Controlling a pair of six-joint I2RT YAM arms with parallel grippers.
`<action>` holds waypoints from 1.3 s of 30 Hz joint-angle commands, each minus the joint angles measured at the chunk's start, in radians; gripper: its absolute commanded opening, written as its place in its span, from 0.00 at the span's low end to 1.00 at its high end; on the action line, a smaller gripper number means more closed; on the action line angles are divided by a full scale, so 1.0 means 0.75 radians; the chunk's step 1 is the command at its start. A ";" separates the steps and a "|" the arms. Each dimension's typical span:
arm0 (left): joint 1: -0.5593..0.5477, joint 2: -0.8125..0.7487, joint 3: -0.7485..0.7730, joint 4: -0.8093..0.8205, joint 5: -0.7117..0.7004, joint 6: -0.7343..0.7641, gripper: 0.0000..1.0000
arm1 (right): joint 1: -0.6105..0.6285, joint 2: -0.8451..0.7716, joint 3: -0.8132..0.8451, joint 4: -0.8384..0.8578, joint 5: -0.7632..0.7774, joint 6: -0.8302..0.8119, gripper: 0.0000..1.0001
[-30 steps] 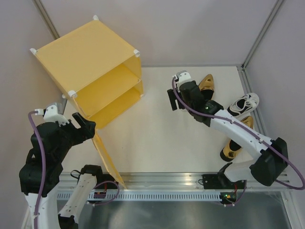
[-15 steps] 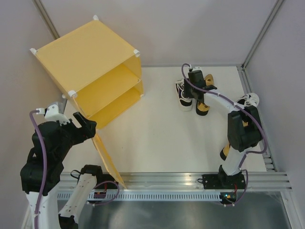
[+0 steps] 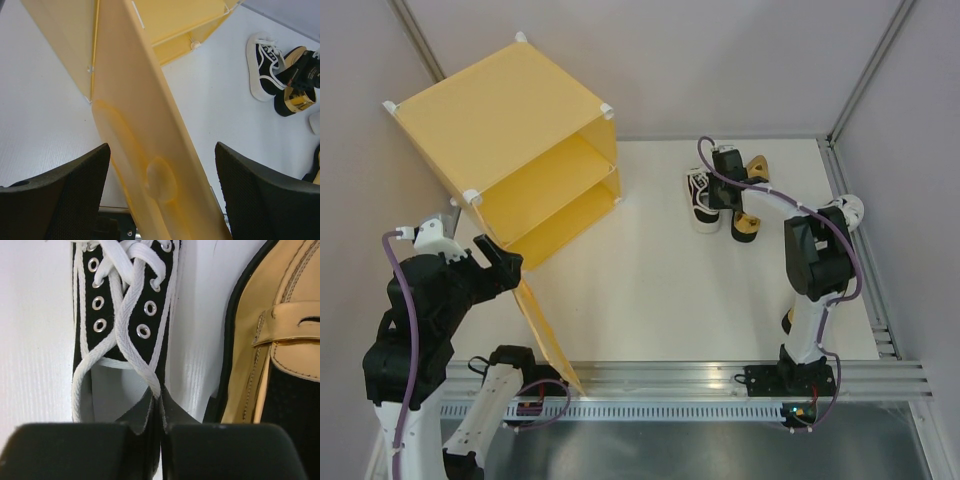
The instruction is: Place and organize the shoes in the shoe cabinet
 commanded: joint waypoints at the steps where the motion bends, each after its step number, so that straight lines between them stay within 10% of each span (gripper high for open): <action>1: -0.001 -0.002 -0.005 0.011 0.002 0.036 0.88 | 0.013 -0.055 -0.001 -0.046 -0.192 -0.001 0.01; 23: 0.001 -0.012 -0.037 0.021 -0.038 0.044 0.89 | 0.581 -0.495 -0.588 0.226 -0.203 0.189 0.03; 30: 0.001 -0.008 -0.037 0.027 -0.026 0.036 0.89 | 0.698 -0.536 -0.576 0.199 -0.164 0.179 0.44; 39: 0.001 -0.014 -0.046 0.023 -0.026 0.036 0.89 | 0.782 -0.765 -0.605 0.064 -0.074 0.138 0.62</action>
